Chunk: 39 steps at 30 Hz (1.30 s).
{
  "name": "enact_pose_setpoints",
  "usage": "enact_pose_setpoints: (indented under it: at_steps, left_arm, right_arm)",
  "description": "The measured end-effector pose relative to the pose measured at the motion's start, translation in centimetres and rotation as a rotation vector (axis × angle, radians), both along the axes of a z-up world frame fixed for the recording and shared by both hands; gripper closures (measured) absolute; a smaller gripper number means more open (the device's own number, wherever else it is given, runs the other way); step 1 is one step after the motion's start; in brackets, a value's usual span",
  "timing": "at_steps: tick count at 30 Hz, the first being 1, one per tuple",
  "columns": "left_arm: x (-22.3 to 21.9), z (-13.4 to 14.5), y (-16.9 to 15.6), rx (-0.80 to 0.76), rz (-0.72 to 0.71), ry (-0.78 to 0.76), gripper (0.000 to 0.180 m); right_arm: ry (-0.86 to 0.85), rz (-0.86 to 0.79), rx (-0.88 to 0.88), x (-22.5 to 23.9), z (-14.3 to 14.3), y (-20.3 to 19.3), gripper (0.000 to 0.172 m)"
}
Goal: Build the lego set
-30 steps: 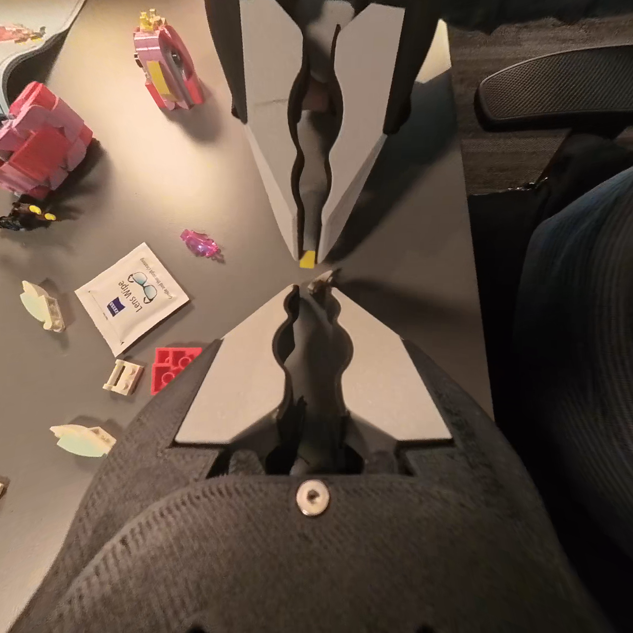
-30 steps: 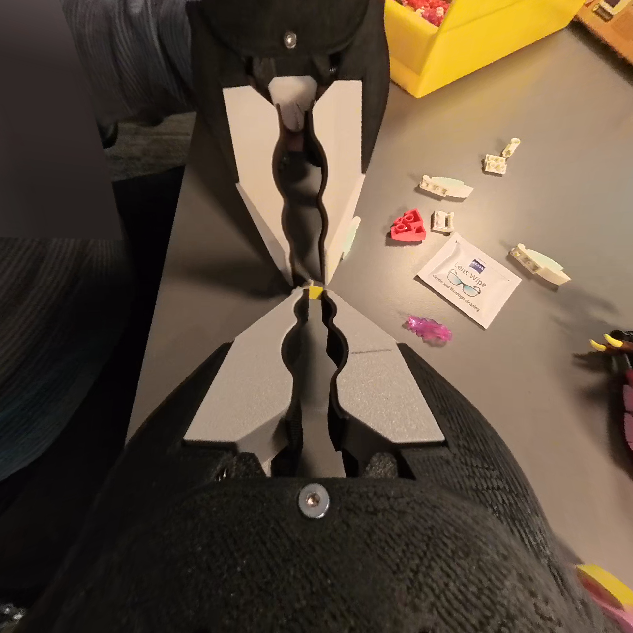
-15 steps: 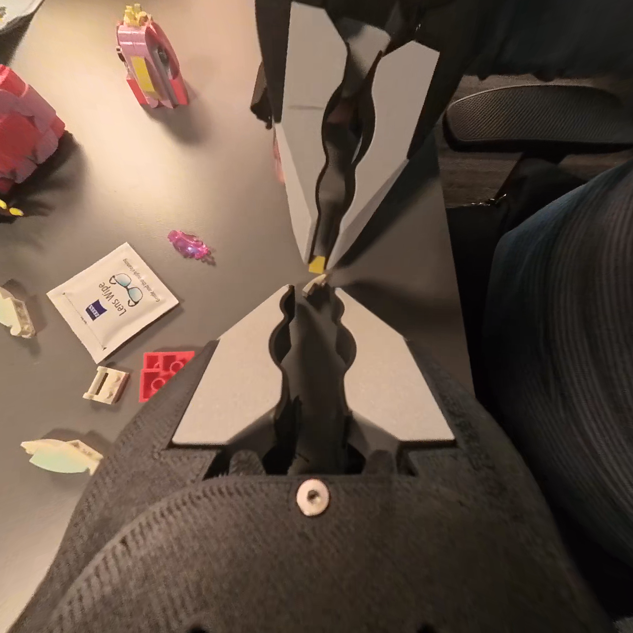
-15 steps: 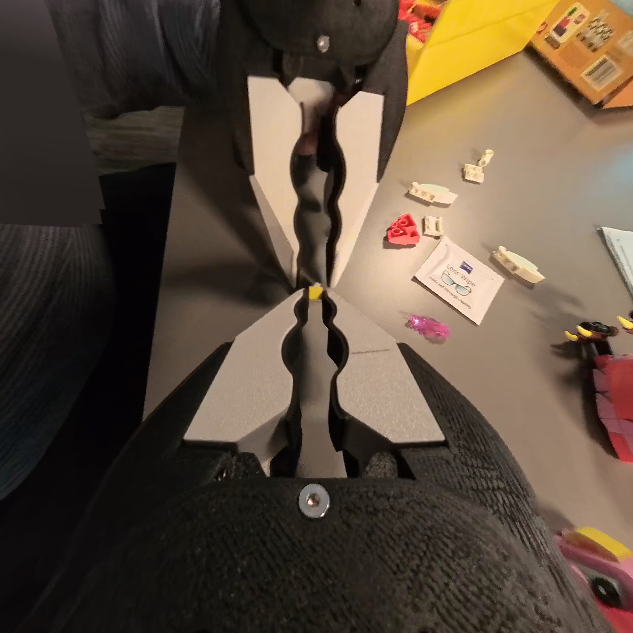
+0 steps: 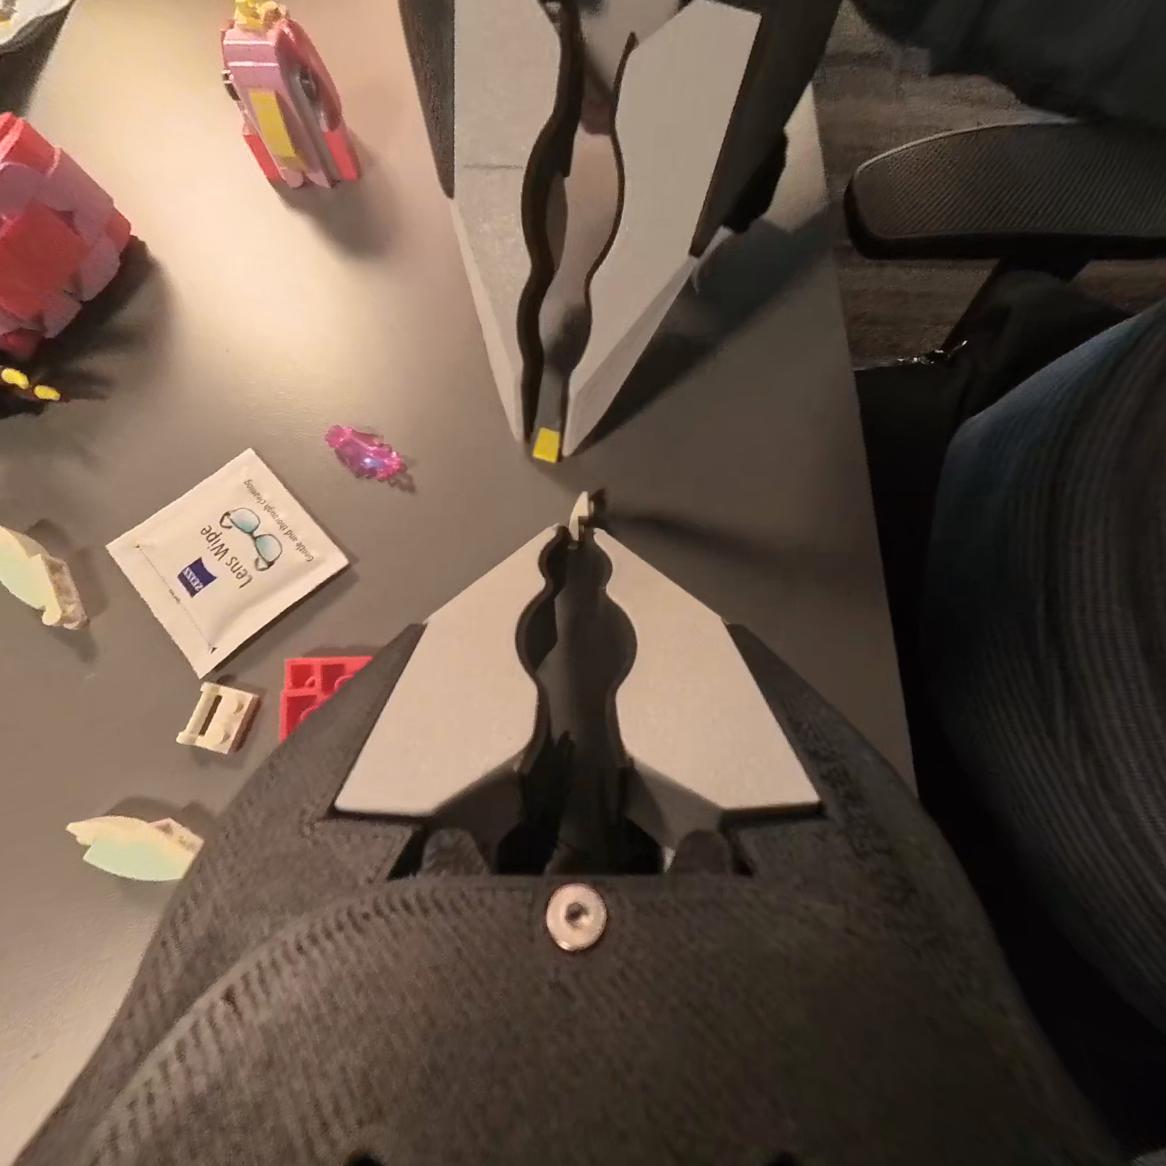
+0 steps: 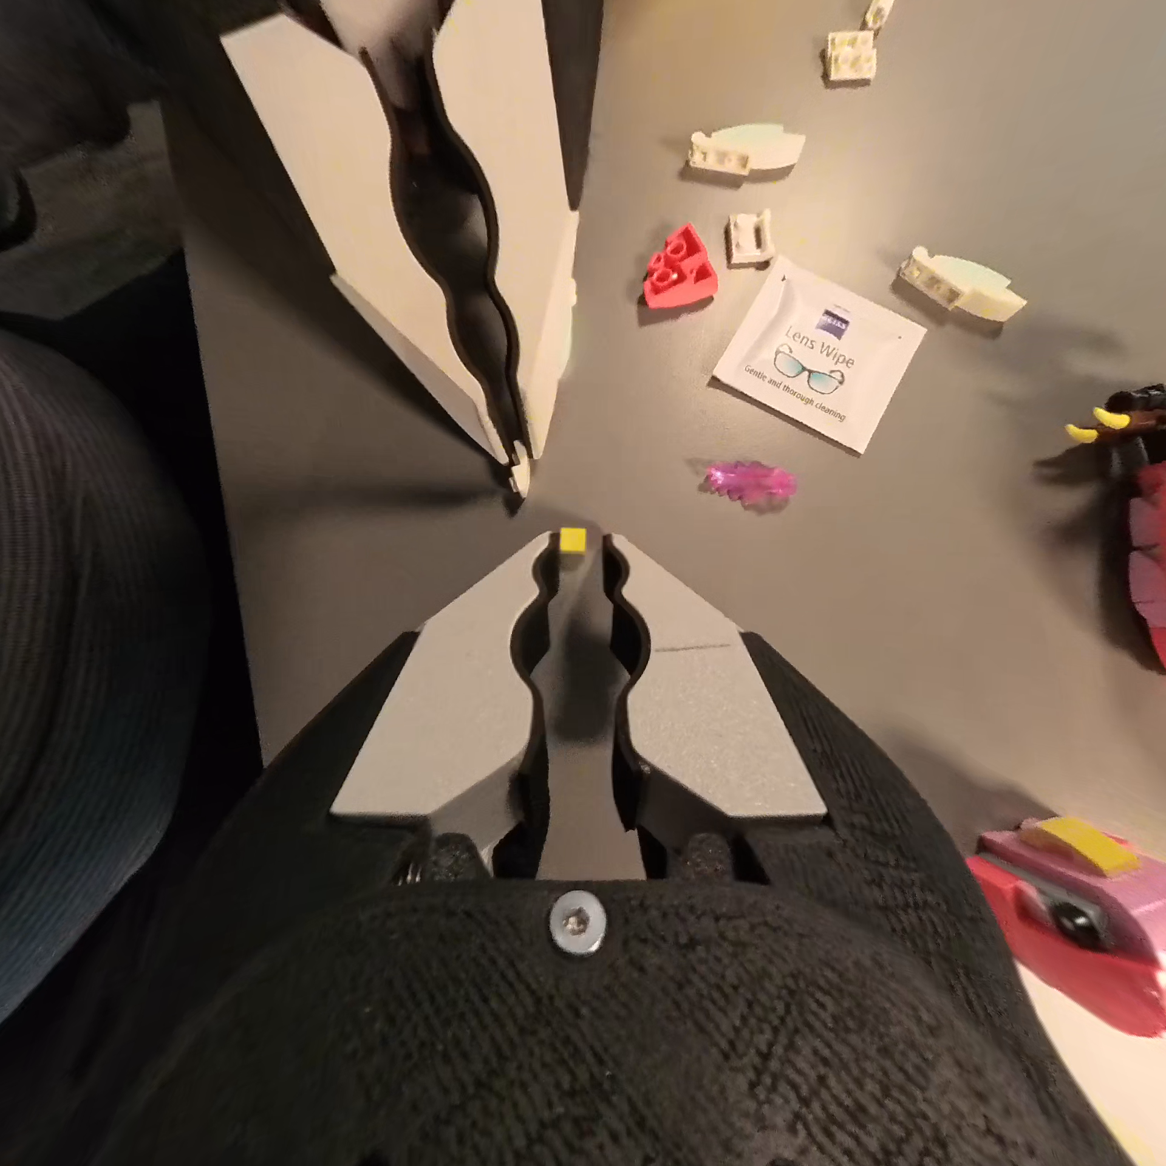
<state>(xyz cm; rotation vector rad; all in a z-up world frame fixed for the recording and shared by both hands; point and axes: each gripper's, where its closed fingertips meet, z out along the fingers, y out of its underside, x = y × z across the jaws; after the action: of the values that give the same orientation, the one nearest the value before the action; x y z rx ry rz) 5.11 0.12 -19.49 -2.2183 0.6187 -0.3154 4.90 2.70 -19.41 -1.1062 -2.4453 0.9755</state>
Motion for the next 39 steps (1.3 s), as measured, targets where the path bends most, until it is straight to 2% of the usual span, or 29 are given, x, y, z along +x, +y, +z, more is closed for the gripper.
enact_pose_setpoints:
  at_steps: [6, 8, 10, 13, 15, 18, 19, 23, 25, 27, 29, 32, 36, 39]
  left_arm:
    - [-0.9, 0.1, -0.2, -0.068, 0.129, -0.118, 0.177]
    - [-1.2, 0.2, -0.4, -0.100, 0.197, -0.183, 0.177]
    - [-0.8, 0.9, -0.7, -0.129, 0.236, -0.320, 0.177]
    - [-0.4, 2.2, -0.9, -0.140, 0.244, -0.489, 0.177]
    - [-0.2, 2.6, -1.2, -0.168, 0.250, -0.563, 0.177]
    - [0.2, 3.0, -1.5, -0.193, 0.228, -0.626, 0.177]
    - [0.2, 3.1, -1.5, -0.197, 0.228, -0.639, 0.177]
    - [0.2, 3.1, -1.6, -0.202, 0.229, -0.660, 0.177]
    - [0.2, 3.2, -1.6, -0.176, 0.235, -0.631, 0.166]
    - [-0.4, 2.7, -1.8, -0.132, 0.275, -0.510, 0.151]
    - [-1.0, 2.7, -1.9, -0.065, 0.303, -0.387, 0.148]
    - [-1.2, 3.0, -2.3, -0.008, 0.312, -0.276, 0.144]
    - [-2.0, 2.1, -2.8, -0.038, 0.358, -0.160, 0.135]
    - [-2.3, 1.5, -2.9, -0.074, 0.377, -0.136, 0.129]
  right_arm:
    - [-0.003, 0.020, 0.060, -0.2, 0.1, 0.6, 0.138]
    - [0.131, 0.035, 0.068, -0.7, 1.7, 0.3, 0.135]
    - [0.329, 0.126, 0.087, -0.7, 3.8, -1.6, 0.136]
    - [0.570, 0.271, 0.307, -0.4, 4.4, -3.5, 0.142]
    - [0.635, 0.324, 0.445, -0.6, 3.7, -4.0, 0.145]
    - [0.692, 0.370, 0.534, -0.9, 3.2, -4.3, 0.159]
    - [0.687, 0.382, 0.533, -0.9, 3.0, -4.4, 0.164]
    - [0.624, 0.374, 0.477, -0.9, 2.7, -4.5, 0.165]
    - [0.532, 0.345, 0.390, -1.1, 2.4, -4.2, 0.166]
    - [0.381, 0.308, 0.286, -1.3, 1.5, -3.7, 0.166]
    - [0.239, 0.282, 0.186, -1.5, 0.8, -3.4, 0.166]
    - [0.101, 0.282, 0.133, -1.6, 0.0, -3.0, 0.165]
    - [0.063, 0.283, 0.110, -1.9, -0.1, -3.0, 0.164]
    - [0.087, 0.268, 0.113, -2.2, 0.1, -2.8, 0.156]
